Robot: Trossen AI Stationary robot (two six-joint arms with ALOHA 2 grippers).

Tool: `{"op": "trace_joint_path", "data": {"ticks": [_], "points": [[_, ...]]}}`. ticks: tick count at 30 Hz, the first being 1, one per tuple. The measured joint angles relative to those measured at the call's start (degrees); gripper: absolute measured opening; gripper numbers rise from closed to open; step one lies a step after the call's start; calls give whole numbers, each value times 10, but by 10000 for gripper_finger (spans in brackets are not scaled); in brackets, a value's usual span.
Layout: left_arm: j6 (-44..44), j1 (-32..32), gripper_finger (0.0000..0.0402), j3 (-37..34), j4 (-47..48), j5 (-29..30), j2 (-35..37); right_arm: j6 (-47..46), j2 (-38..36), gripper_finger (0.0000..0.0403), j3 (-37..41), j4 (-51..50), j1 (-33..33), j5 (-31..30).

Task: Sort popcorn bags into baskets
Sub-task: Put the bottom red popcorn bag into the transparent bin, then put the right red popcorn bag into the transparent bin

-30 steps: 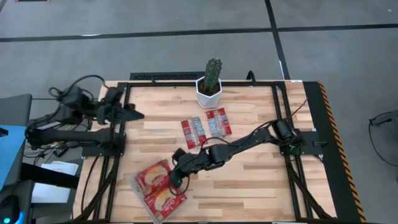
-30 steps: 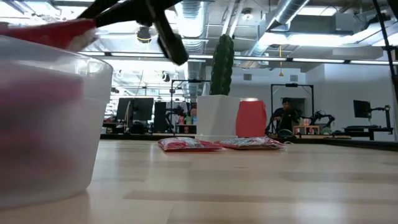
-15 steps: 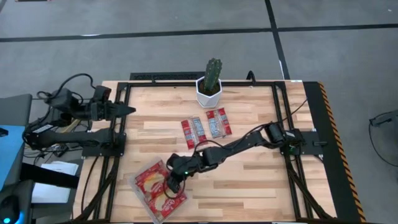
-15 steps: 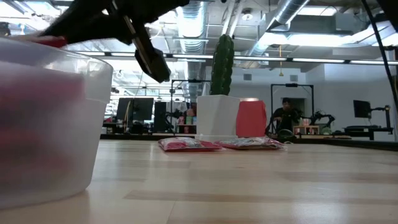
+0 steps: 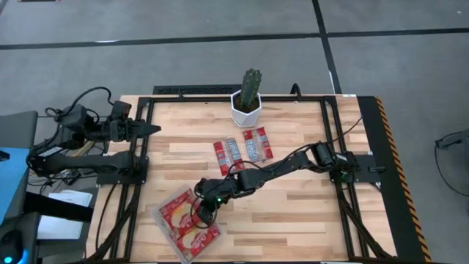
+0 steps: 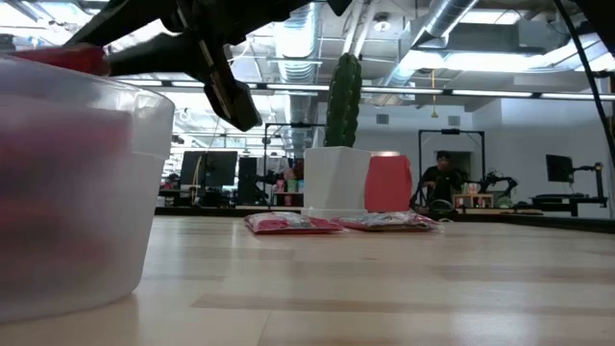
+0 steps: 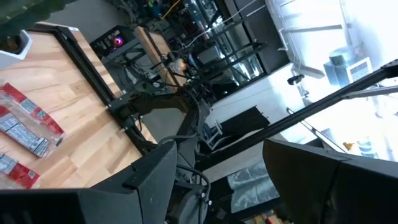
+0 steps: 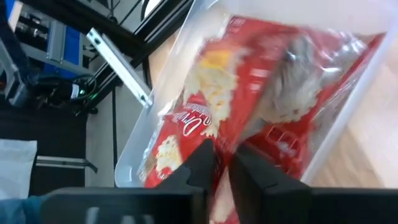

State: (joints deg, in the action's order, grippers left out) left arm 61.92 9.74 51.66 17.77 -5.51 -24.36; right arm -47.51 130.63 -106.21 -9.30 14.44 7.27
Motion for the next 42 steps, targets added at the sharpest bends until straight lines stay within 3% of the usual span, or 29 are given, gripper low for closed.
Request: {"op": "trace_joint_path", "data": {"ticks": [7, 12, 16, 19, 22, 25, 28, 34, 38, 42], "points": [[-9, 0, 229, 0, 4, 10, 0, 1, 0, 151, 0, -1, -14, -10], [-13, 0, 229, 0, 74, 20, 0, 7, -1, 188, 0, -16, -24, -9], [-21, 0, 229, 0, 149, 33, 0, 19, -19, 191, 2, -101, -37, -14], [-30, 0, 229, -1, 202, 82, 0, 8, -52, 183, 2, -187, -46, -28], [-30, 0, 229, -14, 218, 127, -9, -32, -93, 177, 1, -275, -48, -77], [-33, 0, 229, -38, 188, 134, -31, -77, -137, 177, 1, -351, -44, -135], [-51, 0, 229, -69, 127, 94, -76, -111, -181, 184, 1, -417, -35, -189], [-125, 41, 229, -98, 42, -13, -238, -233, -241, 207, 1, -564, -6, -296], [-195, 109, 229, -97, -28, -139, -346, -352, -249, 223, 1, -661, 11, -317], [-216, 186, 229, -84, -84, -254, -434, -444, -245, 236, 21, -674, 27, -330]]}}
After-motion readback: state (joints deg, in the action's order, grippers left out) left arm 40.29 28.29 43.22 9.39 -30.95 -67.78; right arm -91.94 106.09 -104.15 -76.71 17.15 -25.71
